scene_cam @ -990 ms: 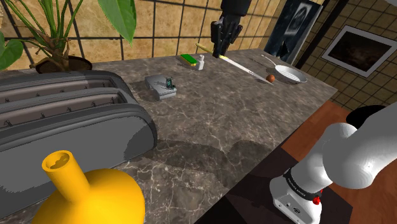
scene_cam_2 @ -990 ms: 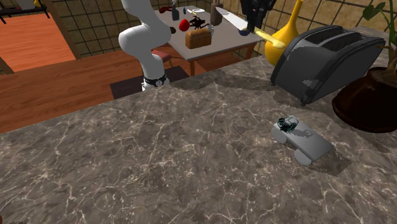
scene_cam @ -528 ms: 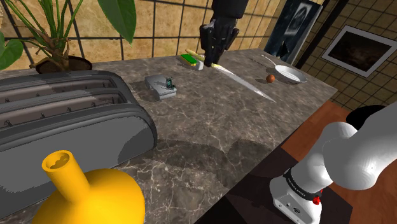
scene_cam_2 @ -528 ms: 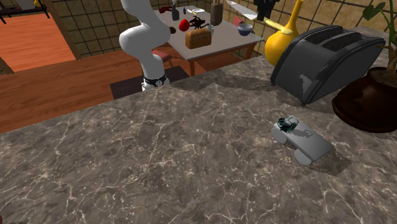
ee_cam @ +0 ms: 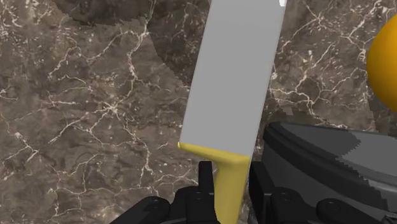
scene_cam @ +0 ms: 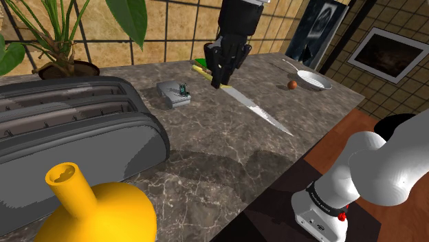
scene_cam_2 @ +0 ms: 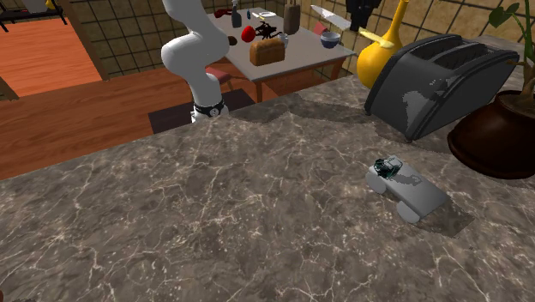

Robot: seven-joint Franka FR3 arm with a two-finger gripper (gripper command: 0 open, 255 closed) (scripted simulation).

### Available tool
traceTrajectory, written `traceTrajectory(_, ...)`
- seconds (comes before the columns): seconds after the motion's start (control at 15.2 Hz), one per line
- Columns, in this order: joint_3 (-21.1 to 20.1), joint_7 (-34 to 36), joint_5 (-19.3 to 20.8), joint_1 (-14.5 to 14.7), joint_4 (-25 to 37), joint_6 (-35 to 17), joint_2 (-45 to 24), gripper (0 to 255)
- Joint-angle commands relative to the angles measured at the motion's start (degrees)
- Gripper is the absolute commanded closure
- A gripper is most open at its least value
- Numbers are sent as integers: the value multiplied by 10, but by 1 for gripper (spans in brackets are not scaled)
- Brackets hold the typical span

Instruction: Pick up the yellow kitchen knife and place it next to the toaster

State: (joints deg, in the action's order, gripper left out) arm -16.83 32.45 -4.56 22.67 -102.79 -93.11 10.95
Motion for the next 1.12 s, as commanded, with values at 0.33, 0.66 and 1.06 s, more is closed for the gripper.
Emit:
traceTrajectory(0.33, 0, -4, -4, 1, -65, -55, 10, 255)
traceTrajectory(0.66, -1, -5, -5, 2, -106, -94, 12, 255)
traceTrajectory(1.06, -3, -7, -6, 3, -150, -140, 10, 255)
